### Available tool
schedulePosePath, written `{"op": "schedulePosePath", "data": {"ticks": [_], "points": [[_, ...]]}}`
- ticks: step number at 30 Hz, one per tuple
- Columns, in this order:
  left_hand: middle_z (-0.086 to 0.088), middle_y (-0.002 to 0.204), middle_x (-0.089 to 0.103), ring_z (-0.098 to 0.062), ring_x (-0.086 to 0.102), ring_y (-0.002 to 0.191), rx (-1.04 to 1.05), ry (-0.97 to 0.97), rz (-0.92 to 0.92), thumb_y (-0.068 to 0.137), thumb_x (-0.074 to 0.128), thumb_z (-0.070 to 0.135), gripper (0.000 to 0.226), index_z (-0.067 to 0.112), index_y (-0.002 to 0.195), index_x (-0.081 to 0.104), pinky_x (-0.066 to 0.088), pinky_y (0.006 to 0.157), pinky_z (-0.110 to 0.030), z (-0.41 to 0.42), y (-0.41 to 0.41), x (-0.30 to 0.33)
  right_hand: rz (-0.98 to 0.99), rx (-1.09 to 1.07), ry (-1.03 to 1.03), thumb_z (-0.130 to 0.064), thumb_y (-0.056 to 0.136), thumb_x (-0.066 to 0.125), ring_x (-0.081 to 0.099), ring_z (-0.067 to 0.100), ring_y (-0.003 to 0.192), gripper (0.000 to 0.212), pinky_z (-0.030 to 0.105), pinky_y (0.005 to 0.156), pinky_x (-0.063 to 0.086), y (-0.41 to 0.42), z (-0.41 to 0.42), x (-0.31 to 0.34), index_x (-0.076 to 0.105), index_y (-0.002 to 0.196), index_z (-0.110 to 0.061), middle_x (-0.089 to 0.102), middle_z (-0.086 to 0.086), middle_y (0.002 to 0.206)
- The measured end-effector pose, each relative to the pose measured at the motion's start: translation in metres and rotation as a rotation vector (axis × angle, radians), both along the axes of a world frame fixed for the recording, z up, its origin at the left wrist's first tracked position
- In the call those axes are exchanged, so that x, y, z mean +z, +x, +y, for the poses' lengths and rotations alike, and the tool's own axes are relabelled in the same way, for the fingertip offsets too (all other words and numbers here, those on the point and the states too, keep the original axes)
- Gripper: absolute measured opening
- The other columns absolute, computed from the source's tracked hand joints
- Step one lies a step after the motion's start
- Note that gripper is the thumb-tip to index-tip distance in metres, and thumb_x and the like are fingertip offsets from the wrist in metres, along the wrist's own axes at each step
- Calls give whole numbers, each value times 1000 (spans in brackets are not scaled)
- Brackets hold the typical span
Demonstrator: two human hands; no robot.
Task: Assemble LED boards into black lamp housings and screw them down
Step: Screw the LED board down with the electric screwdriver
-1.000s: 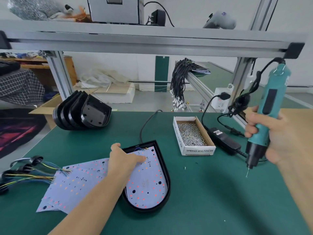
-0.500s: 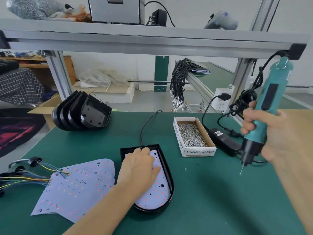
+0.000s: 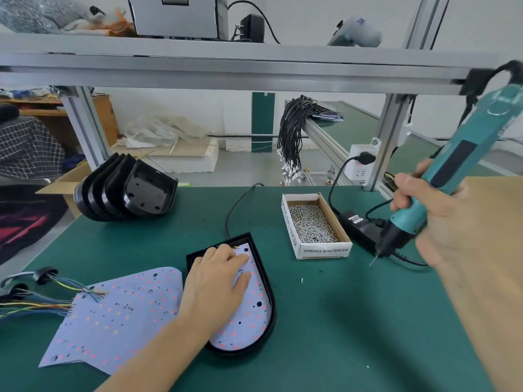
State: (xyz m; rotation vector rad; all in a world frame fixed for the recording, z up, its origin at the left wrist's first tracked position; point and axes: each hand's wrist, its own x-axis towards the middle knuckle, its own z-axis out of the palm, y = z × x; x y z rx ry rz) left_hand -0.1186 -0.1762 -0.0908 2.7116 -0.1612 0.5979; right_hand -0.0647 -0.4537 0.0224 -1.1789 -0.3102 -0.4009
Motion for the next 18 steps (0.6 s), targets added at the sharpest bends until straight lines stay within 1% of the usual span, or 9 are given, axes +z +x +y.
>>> {"op": "schedulePosePath", "data": {"ticks": [1, 3, 4, 6, 9, 11, 13, 16, 18], "points": [[-1, 87, 60, -28, 58, 85, 15, 2, -8, 84, 55, 26, 28, 15, 100, 74, 46, 77, -40, -3, 2, 1, 1, 1, -1, -1, 76, 64, 46, 10, 45, 25, 20, 52, 45, 0, 1, 0, 55, 75, -24, 52, -6, 58], [-1, 96, 59, -26, 55, 95, 36, 19, 42, 91, 54, 26, 26, 19, 111, 70, 43, 83, -38, -9, 8, 3, 3, 5, -8, 0, 77, 63, 46, 11, 45, 25, 19, 52, 45, -2, 3, 0, 54, 77, -23, 53, -6, 60], [0, 100, 57, -24, 52, 99, 37, 23, 56, 93, 53, 26, 27, 22, 115, 68, 41, 85, -36, -11, 11, 3, 6, 10, -7, 0, 77, 64, 46, 11, 45, 26, 19, 52, 45, -3, 4, 0, 55, 76, -24, 53, -5, 60], [0, 101, 56, -23, 51, 100, 30, 39, 62, 93, 54, 25, 28, 22, 117, 67, 39, 85, -35, -12, 12, 1, 17, 19, 2, -2, 75, 65, 46, 11, 44, 26, 19, 52, 44, -4, 6, 0, 58, 73, -26, 53, -4, 61], [2, 99, 58, -23, 54, 98, 11, -15, 33, 90, 60, 18, 24, 19, 112, 70, 37, 86, -33, -4, 8, -2, 14, 19, 15, -4, 72, 66, 45, 12, 45, 24, 20, 52, 44, -6, 8, 0, 58, 72, -26, 52, -4, 60], [5, 101, 59, -19, 53, 101, 5, -51, 52, 91, 59, 18, 23, 20, 110, 70, 30, 89, -27, 1, 5, 2, -1, 17, 17, -3, 73, 66, 45, 12, 45, 24, 20, 53, 44, -6, 10, 1, 57, 72, -25, 52, -4, 60], [8, 101, 60, -15, 54, 101, -2, -88, 41, 91, 58, 18, 21, 22, 107, 72, 27, 87, -23, 0, 7, 11, -7, 13, 25, -1, 73, 65, 45, 12, 45, 25, 20, 53, 44, -6, 12, 1, 56, 73, -24, 52, -3, 60], [7, 90, 63, -16, 56, 88, -44, -152, -60, 87, 62, 14, 14, 22, 92, 73, 29, 79, -27, -16, 16, 38, -11, 7, 59, 0, 73, 64, 45, 11, 45, 26, 20, 52, 44, -8, 14, 2, 56, 71, -25, 52, -4, 59], [7, 87, 64, -17, 56, 87, -106, -122, -54, 87, 60, 16, 14, 23, 89, 72, 31, 78, -30, -36, 33, 57, -8, 1, 87, -1, 70, 65, 45, 11, 44, 25, 21, 51, 43, -9, 15, 5, 56, 70, -25, 52, -3, 59]]}}
